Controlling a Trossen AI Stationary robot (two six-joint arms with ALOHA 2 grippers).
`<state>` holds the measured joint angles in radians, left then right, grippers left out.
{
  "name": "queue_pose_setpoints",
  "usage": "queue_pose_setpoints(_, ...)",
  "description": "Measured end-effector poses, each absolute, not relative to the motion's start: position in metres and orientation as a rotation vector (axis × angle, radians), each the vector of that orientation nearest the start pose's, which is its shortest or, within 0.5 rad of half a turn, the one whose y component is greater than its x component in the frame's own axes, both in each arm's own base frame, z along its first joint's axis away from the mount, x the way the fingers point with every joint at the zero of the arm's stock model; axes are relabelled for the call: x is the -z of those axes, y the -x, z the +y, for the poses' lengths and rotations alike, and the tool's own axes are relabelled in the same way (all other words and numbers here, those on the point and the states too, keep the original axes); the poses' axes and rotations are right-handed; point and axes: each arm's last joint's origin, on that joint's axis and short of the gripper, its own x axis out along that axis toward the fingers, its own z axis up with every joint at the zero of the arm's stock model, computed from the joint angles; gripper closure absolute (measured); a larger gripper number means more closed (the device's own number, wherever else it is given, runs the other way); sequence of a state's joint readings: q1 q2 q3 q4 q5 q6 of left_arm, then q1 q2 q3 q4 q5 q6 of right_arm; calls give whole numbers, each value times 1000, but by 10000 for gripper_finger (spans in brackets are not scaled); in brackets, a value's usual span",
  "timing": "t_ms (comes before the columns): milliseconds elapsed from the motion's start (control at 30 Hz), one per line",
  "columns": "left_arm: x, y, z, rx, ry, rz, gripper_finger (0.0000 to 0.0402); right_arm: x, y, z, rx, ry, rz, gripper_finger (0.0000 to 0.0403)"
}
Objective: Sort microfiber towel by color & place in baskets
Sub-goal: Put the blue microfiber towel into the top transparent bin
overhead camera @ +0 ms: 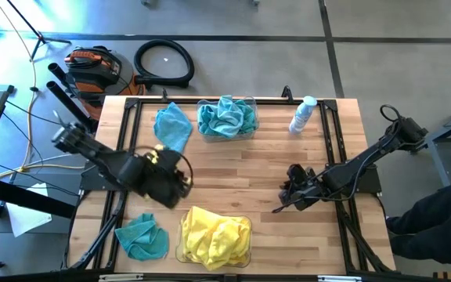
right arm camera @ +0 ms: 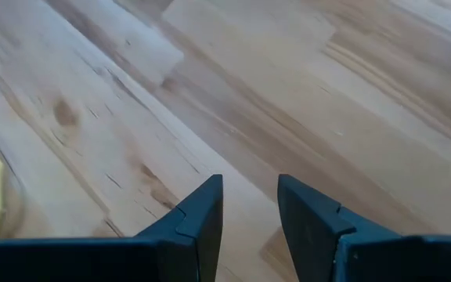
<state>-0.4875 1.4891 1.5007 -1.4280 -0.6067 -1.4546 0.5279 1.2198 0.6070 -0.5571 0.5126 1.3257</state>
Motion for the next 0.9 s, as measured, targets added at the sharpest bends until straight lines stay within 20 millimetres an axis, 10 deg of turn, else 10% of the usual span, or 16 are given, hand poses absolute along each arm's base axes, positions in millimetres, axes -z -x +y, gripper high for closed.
queue_pose_setpoints(467,-290,-166,-12,-642,545,755,277,-174,-181,89,709,-825,732,285)
queue_pose_setpoints(900,-251,-157,54,-563,419,809,277,-175,-181,88,688,-754,737,285)
